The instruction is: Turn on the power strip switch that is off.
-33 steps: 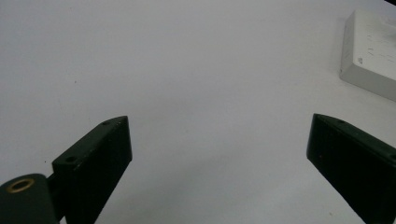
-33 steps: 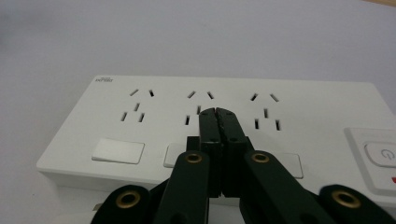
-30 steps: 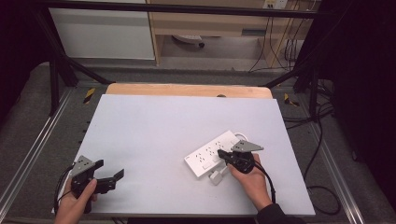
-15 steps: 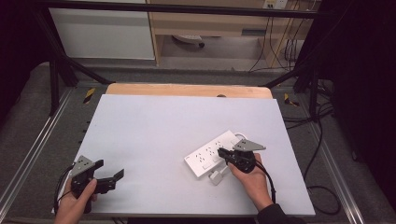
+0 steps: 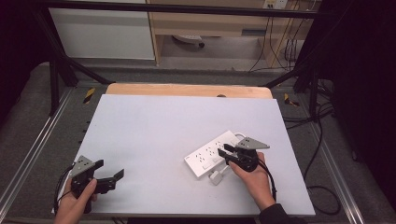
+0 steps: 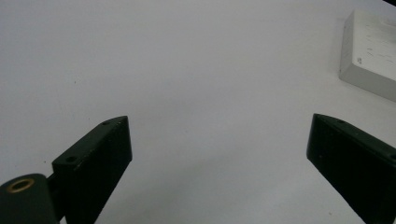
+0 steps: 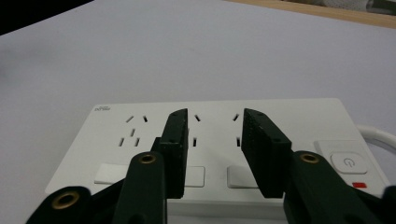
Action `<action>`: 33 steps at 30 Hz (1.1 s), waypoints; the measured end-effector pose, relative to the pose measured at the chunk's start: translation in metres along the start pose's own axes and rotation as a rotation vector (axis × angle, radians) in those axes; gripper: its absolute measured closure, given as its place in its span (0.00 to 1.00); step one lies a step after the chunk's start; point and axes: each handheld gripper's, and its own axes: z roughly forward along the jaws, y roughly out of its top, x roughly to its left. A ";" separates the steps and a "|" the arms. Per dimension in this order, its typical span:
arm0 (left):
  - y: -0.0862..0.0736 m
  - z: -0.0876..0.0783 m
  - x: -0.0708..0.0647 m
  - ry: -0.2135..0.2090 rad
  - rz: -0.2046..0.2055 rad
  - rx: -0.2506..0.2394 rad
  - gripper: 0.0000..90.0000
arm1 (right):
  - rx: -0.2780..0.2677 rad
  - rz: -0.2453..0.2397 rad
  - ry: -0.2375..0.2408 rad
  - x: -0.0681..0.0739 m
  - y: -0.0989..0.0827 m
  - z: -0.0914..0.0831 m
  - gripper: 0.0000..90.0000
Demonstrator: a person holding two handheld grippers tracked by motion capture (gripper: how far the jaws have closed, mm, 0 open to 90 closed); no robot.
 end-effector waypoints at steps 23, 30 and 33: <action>0.000 0.000 0.000 0.000 0.001 0.000 0.07 | -0.045 0.064 -0.080 -0.006 0.021 -0.019 0.03; 0.000 0.000 0.000 -0.001 0.002 0.000 0.07 | -0.058 0.055 -0.065 -0.009 0.023 -0.030 0.03; 0.000 0.000 0.000 -0.001 0.002 0.000 0.07 | -0.076 0.050 -0.070 -0.010 0.025 -0.038 0.03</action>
